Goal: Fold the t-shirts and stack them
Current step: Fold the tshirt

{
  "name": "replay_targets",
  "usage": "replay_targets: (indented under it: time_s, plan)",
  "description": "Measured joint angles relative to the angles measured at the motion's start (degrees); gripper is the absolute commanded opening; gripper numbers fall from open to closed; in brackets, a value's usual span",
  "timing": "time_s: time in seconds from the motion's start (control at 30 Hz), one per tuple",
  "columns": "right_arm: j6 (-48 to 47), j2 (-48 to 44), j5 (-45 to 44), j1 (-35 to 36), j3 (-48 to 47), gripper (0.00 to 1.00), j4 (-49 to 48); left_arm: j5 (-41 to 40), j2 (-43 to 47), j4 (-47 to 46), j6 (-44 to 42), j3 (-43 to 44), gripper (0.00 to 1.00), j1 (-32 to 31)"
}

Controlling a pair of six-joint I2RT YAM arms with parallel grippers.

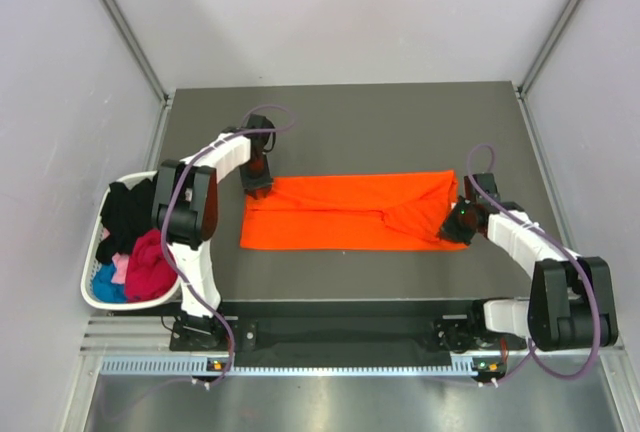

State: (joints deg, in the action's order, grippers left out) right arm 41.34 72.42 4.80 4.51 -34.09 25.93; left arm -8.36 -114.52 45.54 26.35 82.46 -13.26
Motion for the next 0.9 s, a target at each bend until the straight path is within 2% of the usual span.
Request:
replay_targets:
  time_s: [0.1, 0.23, 0.47, 0.6, 0.8, 0.9]
  plan:
    - [-0.9, -0.98, -1.49, 0.0, 0.0, 0.03, 0.63, -0.5, -0.26, 0.24, 0.46, 0.33, 0.32, -0.09]
    - [-1.77, -1.01, -1.92, 0.0, 0.0, 0.16, 0.7, -0.94, -0.31, 0.5, 0.59, 0.5, 0.33, -0.24]
    - [-3.87, -1.07, -1.44, 0.0, -1.49, 0.24, 4.09, -2.89, -0.33, 1.9, -0.17, 1.79, 0.37, -0.33]
    - [-4.76, -2.25, -1.46, 0.0, -4.44, 0.36, 6.64, -3.52, 0.5, 2.54, -1.07, 2.97, 0.39, -0.35]
    - [-10.21, -0.02, 0.0, -0.83, -12.33, 0.37, 6.69, -0.28, 4.83, 2.58, -2.01, 3.17, 0.38, -0.94]
    - [-14.21, 4.98, 3.17, -3.23, -17.22, 0.43, 4.72, 2.93, 6.69, 2.19, -2.84, 3.21, 0.38, -1.51]
